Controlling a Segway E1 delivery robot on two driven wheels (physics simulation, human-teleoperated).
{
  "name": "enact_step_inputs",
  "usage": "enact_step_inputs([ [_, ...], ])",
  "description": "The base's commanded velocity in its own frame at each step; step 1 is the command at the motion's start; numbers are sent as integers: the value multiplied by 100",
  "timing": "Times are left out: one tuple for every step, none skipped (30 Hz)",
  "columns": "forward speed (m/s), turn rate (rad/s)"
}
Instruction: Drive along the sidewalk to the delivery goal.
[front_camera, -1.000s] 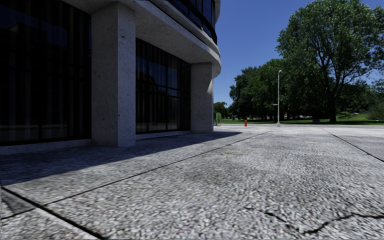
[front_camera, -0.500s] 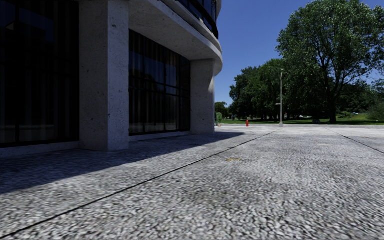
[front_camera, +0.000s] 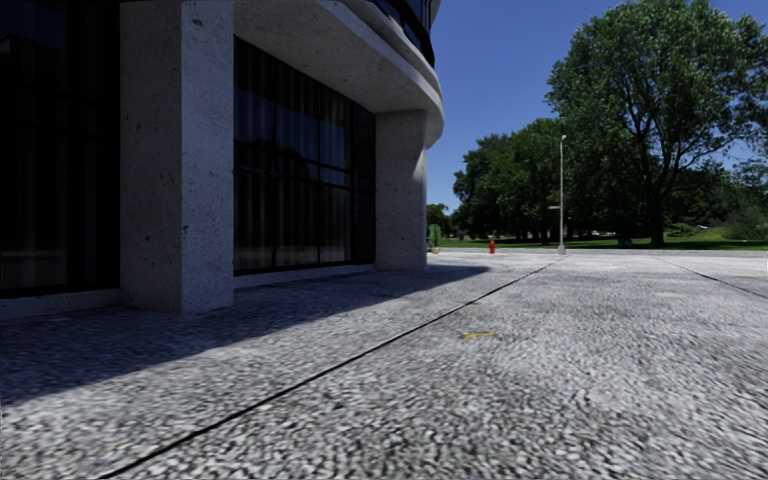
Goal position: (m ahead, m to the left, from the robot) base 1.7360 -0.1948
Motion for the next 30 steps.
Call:
enact_step_inputs([
  [127, -20],
  [127, -20],
  [127, -20],
  [127, -20],
  [127, -20],
  [127, -20],
  [127, -20],
  [127, -20],
  [127, -20],
  [127, -20],
  [127, -20],
  [127, -20],
  [127, -20],
  [127, -20],
  [127, -20],
  [127, -20],
  [127, -20],
  [127, -20],
  [127, -20],
  [127, -20],
  [127, -20],
  [127, -22],
  [126, -24],
  [125, -25],
  [123, -25],
  [123, -25],
  [122, -25],
  [122, -25],
  [121, -25],
  [119, -25],
])
